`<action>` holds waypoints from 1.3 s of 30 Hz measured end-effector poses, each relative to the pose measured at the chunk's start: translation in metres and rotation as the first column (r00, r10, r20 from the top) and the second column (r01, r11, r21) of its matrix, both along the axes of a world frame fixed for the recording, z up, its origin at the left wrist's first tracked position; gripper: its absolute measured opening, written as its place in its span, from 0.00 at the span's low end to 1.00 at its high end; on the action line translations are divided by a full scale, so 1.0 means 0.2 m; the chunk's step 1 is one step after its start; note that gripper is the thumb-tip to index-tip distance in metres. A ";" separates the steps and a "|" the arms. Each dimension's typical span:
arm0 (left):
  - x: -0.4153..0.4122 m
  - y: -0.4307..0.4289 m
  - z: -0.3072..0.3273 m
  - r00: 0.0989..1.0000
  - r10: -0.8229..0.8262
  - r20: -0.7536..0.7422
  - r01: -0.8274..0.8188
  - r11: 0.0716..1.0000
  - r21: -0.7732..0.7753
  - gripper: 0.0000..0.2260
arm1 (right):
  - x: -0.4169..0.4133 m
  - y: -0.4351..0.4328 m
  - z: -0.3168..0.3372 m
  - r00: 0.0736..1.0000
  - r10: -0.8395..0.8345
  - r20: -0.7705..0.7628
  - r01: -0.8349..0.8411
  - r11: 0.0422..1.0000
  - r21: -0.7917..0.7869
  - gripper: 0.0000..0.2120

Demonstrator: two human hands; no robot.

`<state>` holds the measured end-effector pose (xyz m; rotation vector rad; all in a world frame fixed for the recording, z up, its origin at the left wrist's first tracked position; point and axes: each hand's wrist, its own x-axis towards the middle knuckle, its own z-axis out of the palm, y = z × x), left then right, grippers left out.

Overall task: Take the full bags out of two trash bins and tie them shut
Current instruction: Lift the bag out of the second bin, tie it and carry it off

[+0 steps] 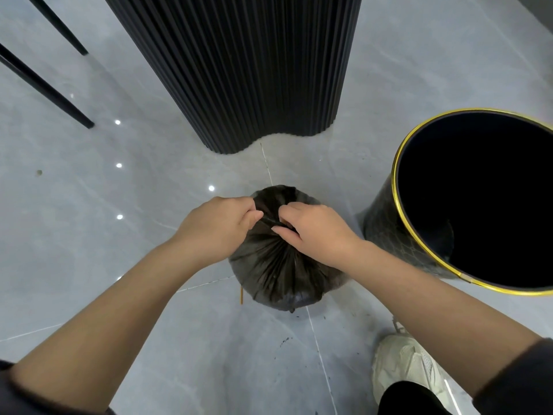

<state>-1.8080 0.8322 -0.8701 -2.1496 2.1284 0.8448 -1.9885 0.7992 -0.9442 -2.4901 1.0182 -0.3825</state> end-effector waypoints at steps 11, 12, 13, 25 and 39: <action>0.02 0.03 -0.04 1.000 -0.004 -0.001 0.004 0.998 0.056 0.15 | -0.01 0.00 -0.01 0.986 -0.162 -0.037 0.165 0.983 0.076 0.13; 0.02 0.03 -0.04 1.000 0.001 -0.009 -0.001 0.998 0.058 0.15 | -0.02 0.00 -0.01 0.986 -0.164 -0.033 0.167 0.982 0.083 0.14; 0.02 0.03 -0.05 1.000 0.008 -0.022 -0.007 0.998 0.057 0.15 | -0.03 0.00 -0.02 0.986 -0.168 -0.023 0.169 0.981 0.091 0.14; -0.06 0.12 -0.19 0.997 -0.073 0.017 0.069 0.986 0.152 0.12 | -0.04 -0.04 -0.01 0.915 -0.385 -0.124 0.398 0.911 0.107 0.12; -0.25 0.16 -0.37 0.977 -0.211 0.036 0.212 0.977 -0.026 0.14 | -0.01 -0.06 0.08 0.630 -0.775 -0.044 0.122 0.042 0.992 0.04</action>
